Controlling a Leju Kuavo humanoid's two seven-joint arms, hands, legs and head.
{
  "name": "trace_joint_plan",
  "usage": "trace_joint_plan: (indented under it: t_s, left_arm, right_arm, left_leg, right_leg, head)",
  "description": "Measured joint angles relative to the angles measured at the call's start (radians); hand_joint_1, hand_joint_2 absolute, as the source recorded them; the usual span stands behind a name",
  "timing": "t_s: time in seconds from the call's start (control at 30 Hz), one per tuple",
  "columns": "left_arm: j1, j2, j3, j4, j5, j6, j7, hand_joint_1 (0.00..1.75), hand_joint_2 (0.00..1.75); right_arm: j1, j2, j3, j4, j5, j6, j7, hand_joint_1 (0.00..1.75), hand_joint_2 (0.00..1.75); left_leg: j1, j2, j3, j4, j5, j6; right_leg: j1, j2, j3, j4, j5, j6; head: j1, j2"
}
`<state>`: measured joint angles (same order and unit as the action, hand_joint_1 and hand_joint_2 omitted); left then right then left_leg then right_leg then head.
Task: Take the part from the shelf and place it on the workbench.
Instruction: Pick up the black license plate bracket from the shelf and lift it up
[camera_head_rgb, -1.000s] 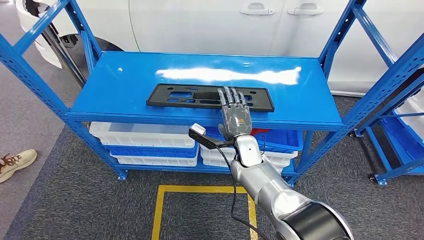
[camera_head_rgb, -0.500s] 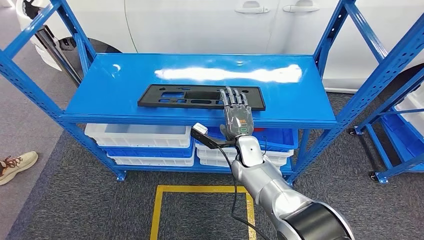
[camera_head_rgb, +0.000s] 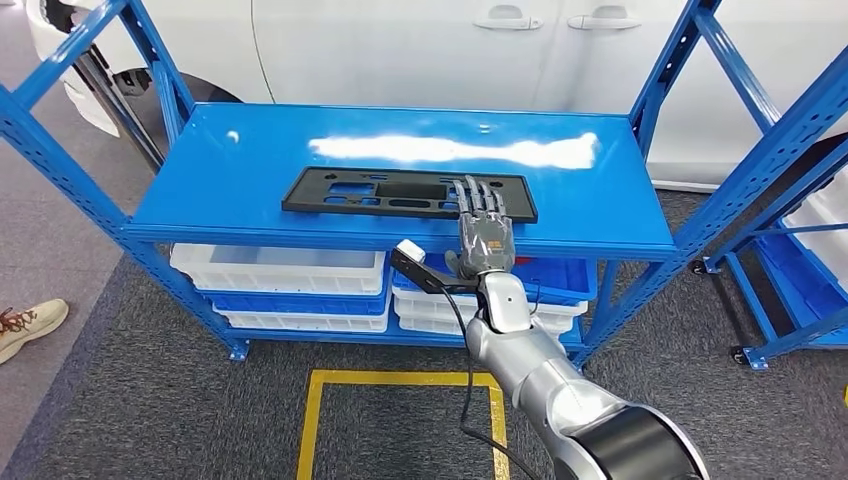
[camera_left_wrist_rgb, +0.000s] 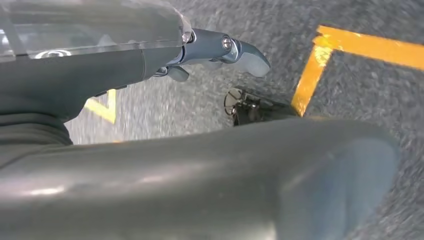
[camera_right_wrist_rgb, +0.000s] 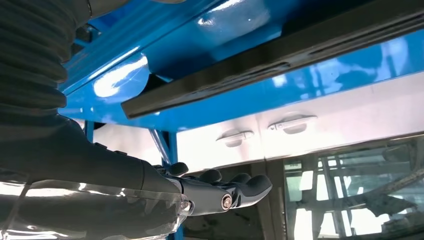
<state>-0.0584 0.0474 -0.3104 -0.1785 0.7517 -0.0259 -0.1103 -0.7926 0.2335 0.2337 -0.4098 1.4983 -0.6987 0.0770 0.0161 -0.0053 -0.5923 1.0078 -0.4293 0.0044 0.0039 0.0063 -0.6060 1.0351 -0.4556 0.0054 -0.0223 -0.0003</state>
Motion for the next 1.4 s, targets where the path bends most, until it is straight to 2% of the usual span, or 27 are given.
trace_joint_plan:
  t_s: [0.03, 0.13, 0.17, 0.2, 0.23, 0.3, 0.37, 0.47, 0.5, 0.57, 0.63, 0.67, 0.7, 0.73, 0.8, 0.87, 0.97, 1.03, 1.07, 1.13, 1.17, 1.2, 1.23, 1.3, 1.33, 1.37, 1.4]
  left_arm:
    - [0.001, -0.002, 0.015, 0.000, 0.011, -0.004, 0.004, 0.00, 0.00]
    - [0.001, -0.004, 0.046, 0.000, 0.022, 0.002, 0.006, 0.00, 0.00]
    - [0.002, -0.004, 0.052, 0.000, 0.022, 0.008, 0.006, 0.00, 0.00]
    - [0.002, -0.004, 0.057, 0.000, 0.021, 0.013, 0.004, 0.00, 0.00]
    - [0.002, -0.005, 0.061, 0.000, 0.018, 0.018, 0.002, 0.00, 0.00]
    - [0.002, -0.007, 0.064, 0.000, 0.010, 0.023, -0.004, 0.00, 0.00]
    - [0.001, -0.007, 0.065, 0.000, 0.004, 0.025, -0.007, 0.00, 0.00]
    - [0.001, -0.007, 0.065, 0.000, -0.003, 0.029, -0.008, 0.00, 0.00]
    - [0.001, -0.008, 0.065, 0.000, -0.004, 0.031, -0.009, 0.00, 0.00]
    - [0.001, -0.008, 0.065, 0.000, -0.006, 0.034, -0.010, 0.00, 0.00]
    - [0.001, -0.009, 0.065, 0.000, -0.008, 0.036, -0.010, 0.00, 0.00]
    - [0.002, -0.009, 0.065, 0.000, -0.009, 0.037, -0.011, 0.00, 0.00]
    - [0.003, -0.009, 0.065, 0.000, -0.011, 0.038, -0.012, 0.00, 0.00]
    - [0.003, -0.009, 0.065, 0.000, -0.012, 0.039, -0.013, 0.00, 0.00]
    - [0.003, -0.008, 0.065, 0.000, -0.014, 0.040, -0.016, 0.00, 0.00]
    - [0.001, -0.008, 0.065, 0.000, -0.014, 0.041, -0.017, 0.00, 0.00]
    - [0.000, -0.009, 0.065, 0.000, -0.015, 0.042, -0.018, 0.00, 0.00]
    - [0.001, -0.010, 0.065, 0.000, -0.018, 0.043, -0.021, 0.00, 0.00]
    - [0.001, -0.011, 0.065, 0.000, -0.019, 0.044, -0.025, 0.00, 0.00]
    - [0.001, -0.011, 0.065, 0.000, -0.022, 0.043, -0.040, 0.00, 0.00]
    - [0.001, -0.010, 0.065, 0.000, -0.023, 0.042, -0.047, 0.00, 0.00]
    - [0.001, -0.010, 0.065, 0.000, -0.023, 0.042, -0.051, 0.00, 0.00]
    - [0.001, -0.011, 0.064, 0.000, -0.024, 0.041, -0.054, 0.00, 0.00]
    - [0.001, -0.011, 0.064, 0.000, -0.025, 0.041, -0.057, 0.00, 0.00]
    - [0.001, -0.012, 0.064, 0.000, -0.025, 0.041, -0.057, 0.00, 0.00]
    - [0.000, -0.012, 0.064, 0.000, -0.025, 0.041, -0.058, 0.00, 0.00]
    - [0.000, -0.013, 0.064, 0.000, -0.025, 0.041, -0.058, 0.00, 0.00]
  right_arm:
    - [0.000, -0.002, -0.003, 0.000, 0.003, 0.000, 0.001, 0.00, 1.75]
    - [0.009, -0.008, -0.008, 0.001, 0.010, 0.000, 0.006, 0.00, 1.75]
    - [0.013, -0.010, -0.009, 0.002, 0.012, 0.000, 0.008, 0.00, 1.75]
    - [0.016, -0.011, -0.010, 0.002, 0.012, 0.000, 0.009, 0.00, 1.75]
    - [0.018, -0.012, -0.012, 0.002, 0.013, 0.000, 0.010, 0.00, 1.75]
    - [0.017, -0.012, -0.013, -0.001, 0.015, 0.000, 0.006, 0.00, 1.75]
    - [0.017, -0.012, -0.014, -0.005, 0.017, 0.000, -0.004, 0.00, 1.75]
    - [0.021, -0.011, -0.015, -0.013, 0.017, 0.000, -0.026, 0.00, 1.75]
    - [0.021, -0.010, -0.015, -0.016, 0.017, 0.000, -0.031, 0.00, 1.75]
    - [0.021, -0.009, -0.015, -0.022, 0.017, 0.000, -0.037, 0.00, 1.75]
    - [0.026, -0.008, -0.015, -0.024, 0.019, 0.000, -0.041, 0.00, 1.75]
    - [0.029, -0.007, -0.015, -0.025, 0.022, 0.000, -0.044, 0.00, 1.75]
    - [0.032, -0.006, -0.015, -0.025, 0.025, 0.000, -0.048, 0.00, 1.75]
    - [0.034, -0.004, -0.015, -0.026, 0.028, 0.000, -0.053, 0.00, 1.75]
    - [0.035, 0.006, -0.015, -0.028, 0.038, 0.000, -0.062, 0.00, 1.75]
    - [0.036, 0.016, -0.014, -0.032, 0.047, 0.000, -0.070, 0.00, 1.75]
    - [0.040, 0.030, -0.012, -0.035, 0.053, 0.000, -0.080, 0.00, 1.75]
    - [0.041, 0.038, -0.010, -0.039, 0.057, 0.000, -0.087, 0.00, 1.75]
    - [0.042, 0.041, -0.007, -0.041, 0.058, 0.000, -0.089, 0.00, 1.75]
    - [0.046, 0.044, -0.003, -0.041, 0.060, 0.000, -0.092, 0.00, 1.75]
    - [0.049, 0.045, -0.001, -0.041, 0.060, 0.000, -0.092, 0.00, 1.75]
    - [0.051, 0.045, 0.000, -0.041, 0.060, 0.000, -0.093, 0.00, 1.75]
    - [0.053, 0.046, 0.002, -0.041, 0.060, 0.000, -0.093, 0.00, 1.75]
    - [0.051, 0.049, 0.004, -0.042, 0.060, 0.000, -0.093, 0.00, 1.75]
    - [0.050, 0.051, 0.005, -0.042, 0.060, 0.000, -0.093, 0.00, 1.75]
    - [0.049, 0.053, 0.006, -0.043, 0.060, 0.000, -0.093, 0.00, 1.75]
    - [0.048, 0.054, 0.006, -0.043, 0.059, 0.000, -0.094, 0.00, 1.75]
  left_leg:
    - [0.003, 0.001, 0.001, -0.005, 0.003, 0.005]
    - [0.003, 0.002, 0.001, -0.006, 0.005, 0.011]
    - [0.003, 0.002, 0.000, -0.006, 0.005, 0.011]
    - [0.003, 0.002, 0.000, -0.005, 0.005, 0.011]
    - [0.004, 0.002, 0.000, -0.003, 0.004, 0.010]
    - [0.002, 0.001, -0.001, 0.002, 0.000, 0.004]
    - [-0.001, 0.000, -0.003, 0.007, -0.003, -0.006]
    - [0.001, 0.000, -0.003, 0.005, -0.003, -0.024]
    - [0.003, 0.001, -0.008, 0.016, -0.013, -0.030]
    - [0.005, 0.001, -0.042, 0.095, -0.062, -0.037]
    - [0.005, 0.001, -0.102, 0.228, -0.121, -0.041]
    - [0.005, 0.001, -0.124, 0.275, -0.133, -0.042]
    - [0.005, 0.001, -0.130, 0.286, -0.126, -0.042]
    - [0.005, 0.001, -0.116, 0.256, -0.101, -0.040]
    - [0.004, 0.001, -0.053, 0.126, -0.037, -0.033]
    - [0.000, 0.000, -0.008, 0.030, -0.009, -0.024]
    - [-0.003, -0.002, -0.003, 0.010, -0.007, -0.009]
    - [0.001, -0.001, 0.000, 0.002, -0.001, 0.003]
    - [0.002, 0.000, 0.001, -0.002, 0.001, 0.008]
    - [0.001, 0.001, 0.000, -0.002, 0.002, 0.013]
    - [0.000, 0.000, -0.001, -0.002, 0.002, 0.014]
    - [0.000, 0.000, -0.001, -0.001, 0.002, 0.014]
    - [0.000, -0.001, -0.001, 0.000, 0.002, 0.013]
    - [0.000, -0.002, 0.000, 0.002, 0.000, 0.011]
    - [-0.002, -0.003, -0.001, 0.004, -0.002, 0.007]
    - [-0.003, -0.003, -0.001, 0.005, -0.002, 0.003]
    - [-0.005, -0.003, -0.003, 0.006, -0.003, -0.001]
  right_leg:
    - [-0.001, 0.000, -0.015, 0.035, -0.023, 0.005]
    - [-0.007, -0.001, -0.102, 0.220, -0.110, 0.016]
    - [-0.010, -0.001, -0.120, 0.256, -0.116, 0.018]
    - [-0.013, -0.001, -0.121, 0.255, -0.103, 0.020]
    - [-0.015, -0.001, -0.103, 0.217, -0.075, 0.021]
    - [-0.018, -0.003, -0.035, 0.078, -0.011, 0.018]
    - [-0.015, -0.003, 0.003, -0.005, 0.013, 0.010]
    - [-0.012, -0.001, 0.005, -0.016, 0.015, -0.009]
    - [-0.013, -0.002, 0.006, -0.019, 0.018, -0.016]
    - [-0.015, -0.004, 0.009, -0.025, 0.021, -0.026]
    - [-0.012, -0.005, 0.010, -0.025, 0.020, -0.030]
    - [-0.011, -0.006, 0.010, -0.024, 0.019, -0.031]
    - [-0.010, -0.005, 0.010, -0.023, 0.019, -0.032]
    - [-0.009, -0.005, 0.011, -0.022, 0.018, -0.032]
    - [-0.008, -0.003, 0.012, -0.018, 0.015, -0.029]
    - [-0.005, -0.001, 0.009, -0.014, 0.013, -0.021]
    - [-0.005, -0.001, 0.006, -0.015, 0.013, -0.004]
    - [-0.006, -0.001, -0.006, 0.015, -0.011, 0.006]
    - [-0.007, -0.002, -0.026, 0.060, -0.039, 0.010]
    - [-0.009, -0.002, -0.086, 0.190, -0.099, 0.015]
    - [-0.010, -0.002, -0.111, 0.242, -0.115, 0.017]
    - [-0.010, -0.002, -0.120, 0.261, -0.112, 0.017]
    - [-0.010, -0.002, -0.112, 0.242, -0.092, 0.017]
    - [-0.009, -0.002, -0.050, 0.111, -0.026, 0.008]
    - [-0.007, -0.002, -0.019, 0.047, -0.002, 0.003]
    - [-0.004, -0.002, 0.002, 0.001, 0.012, -0.001]
    - [-0.002, -0.002, 0.009, -0.016, 0.013, -0.004]
  head:
    - [0.000, 0.000]
    - [0.000, 0.000]
    - [0.000, 0.000]
    - [0.000, 0.000]
    - [0.000, 0.000]
    - [0.000, 0.000]
    - [0.000, 0.000]
    - [0.000, 0.000]
    - [0.000, 0.000]
    - [0.000, 0.000]
    - [0.000, 0.000]
    - [0.000, 0.000]
    - [0.000, 0.000]
    - [0.000, 0.000]
    - [0.000, 0.000]
    - [0.000, 0.000]
    - [0.000, 0.000]
    - [0.000, 0.000]
    - [0.000, 0.000]
    - [0.000, 0.000]
    - [0.000, 0.000]
    - [0.000, 0.000]
    - [0.000, 0.000]
    - [0.000, 0.000]
    - [0.000, 0.000]
    - [0.000, 0.000]
    - [0.000, 0.000]
